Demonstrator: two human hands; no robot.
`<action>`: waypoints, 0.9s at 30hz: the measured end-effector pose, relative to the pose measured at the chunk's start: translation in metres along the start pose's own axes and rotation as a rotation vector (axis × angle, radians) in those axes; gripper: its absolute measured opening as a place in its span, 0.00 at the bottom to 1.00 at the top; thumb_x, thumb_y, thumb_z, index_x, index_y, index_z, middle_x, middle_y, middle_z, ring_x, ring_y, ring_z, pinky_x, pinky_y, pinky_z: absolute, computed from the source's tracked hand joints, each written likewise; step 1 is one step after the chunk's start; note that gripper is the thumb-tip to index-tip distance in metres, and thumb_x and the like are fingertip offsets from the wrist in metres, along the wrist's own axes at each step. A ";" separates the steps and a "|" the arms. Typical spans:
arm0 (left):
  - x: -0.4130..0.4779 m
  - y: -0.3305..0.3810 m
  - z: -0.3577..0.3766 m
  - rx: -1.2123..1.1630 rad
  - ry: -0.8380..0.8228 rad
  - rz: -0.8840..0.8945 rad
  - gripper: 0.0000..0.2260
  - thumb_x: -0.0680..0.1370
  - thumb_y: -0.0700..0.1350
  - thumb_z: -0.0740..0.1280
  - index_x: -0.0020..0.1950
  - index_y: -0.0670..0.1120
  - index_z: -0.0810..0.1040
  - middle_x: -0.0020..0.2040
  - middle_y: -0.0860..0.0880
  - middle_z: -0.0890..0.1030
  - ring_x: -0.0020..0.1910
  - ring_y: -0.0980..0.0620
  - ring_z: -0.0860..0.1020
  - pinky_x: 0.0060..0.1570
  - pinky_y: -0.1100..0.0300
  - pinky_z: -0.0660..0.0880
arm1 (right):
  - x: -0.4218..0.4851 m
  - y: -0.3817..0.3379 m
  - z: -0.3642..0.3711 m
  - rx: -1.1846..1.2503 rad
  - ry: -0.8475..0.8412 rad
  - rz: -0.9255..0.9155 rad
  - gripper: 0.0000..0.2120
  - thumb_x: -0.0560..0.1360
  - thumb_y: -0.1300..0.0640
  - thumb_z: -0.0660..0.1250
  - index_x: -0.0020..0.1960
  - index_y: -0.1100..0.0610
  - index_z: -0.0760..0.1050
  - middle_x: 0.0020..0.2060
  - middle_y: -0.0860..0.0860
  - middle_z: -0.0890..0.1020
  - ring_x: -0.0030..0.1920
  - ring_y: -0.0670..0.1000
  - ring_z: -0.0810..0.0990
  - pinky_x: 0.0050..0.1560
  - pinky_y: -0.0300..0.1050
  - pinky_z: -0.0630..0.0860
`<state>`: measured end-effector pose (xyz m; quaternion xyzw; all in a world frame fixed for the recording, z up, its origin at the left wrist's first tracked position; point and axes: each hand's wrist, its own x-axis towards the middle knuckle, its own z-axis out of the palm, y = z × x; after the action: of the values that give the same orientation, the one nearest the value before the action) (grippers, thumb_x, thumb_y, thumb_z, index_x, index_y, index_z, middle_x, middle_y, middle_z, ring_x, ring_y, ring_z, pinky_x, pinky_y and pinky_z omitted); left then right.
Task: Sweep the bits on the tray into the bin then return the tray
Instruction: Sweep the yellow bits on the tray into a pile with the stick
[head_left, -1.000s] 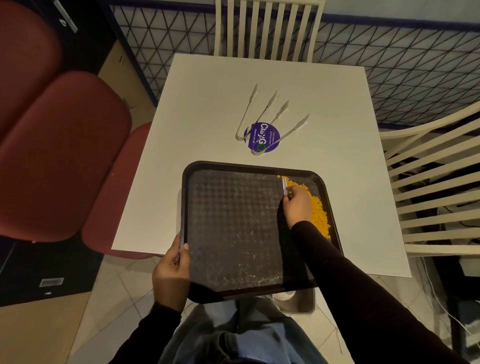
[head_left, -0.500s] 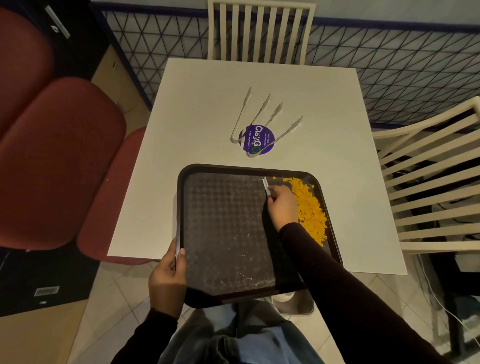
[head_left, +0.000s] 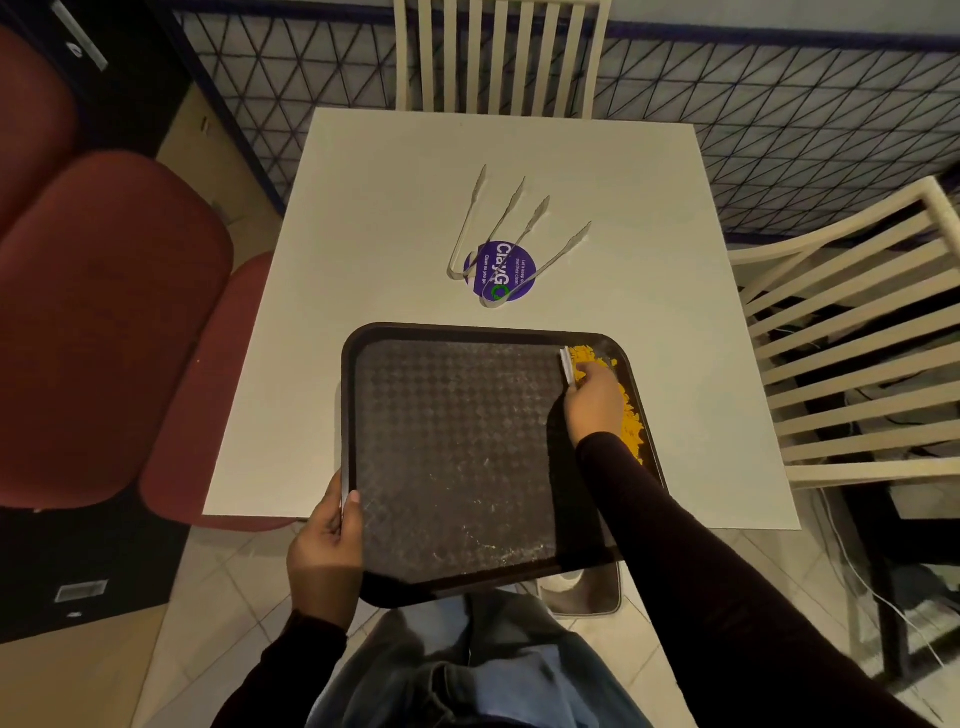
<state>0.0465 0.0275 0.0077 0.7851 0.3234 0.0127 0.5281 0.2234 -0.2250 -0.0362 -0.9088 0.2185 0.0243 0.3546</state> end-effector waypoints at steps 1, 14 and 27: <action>0.001 0.001 0.000 -0.002 -0.009 0.001 0.19 0.79 0.45 0.61 0.69 0.42 0.71 0.39 0.57 0.77 0.37 0.74 0.76 0.51 0.62 0.74 | -0.008 0.006 -0.003 -0.013 0.004 -0.035 0.07 0.74 0.66 0.62 0.50 0.64 0.77 0.45 0.61 0.81 0.46 0.62 0.80 0.48 0.56 0.77; 0.015 -0.006 -0.004 -0.063 -0.120 0.019 0.18 0.79 0.47 0.61 0.69 0.48 0.70 0.60 0.44 0.80 0.60 0.48 0.77 0.64 0.49 0.72 | -0.131 0.134 -0.047 -0.320 -0.136 -0.177 0.09 0.69 0.68 0.69 0.41 0.55 0.79 0.37 0.53 0.80 0.38 0.54 0.74 0.39 0.51 0.71; 0.011 -0.003 -0.001 0.069 -0.083 0.023 0.20 0.79 0.44 0.61 0.71 0.43 0.68 0.42 0.55 0.78 0.42 0.61 0.75 0.53 0.59 0.74 | -0.060 0.123 -0.043 -0.368 -0.096 -0.184 0.09 0.75 0.66 0.62 0.46 0.57 0.78 0.41 0.55 0.80 0.42 0.58 0.77 0.51 0.51 0.68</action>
<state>0.0537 0.0351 0.0022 0.8065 0.2923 -0.0249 0.5133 0.1138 -0.3107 -0.0695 -0.9722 0.1093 0.0744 0.1931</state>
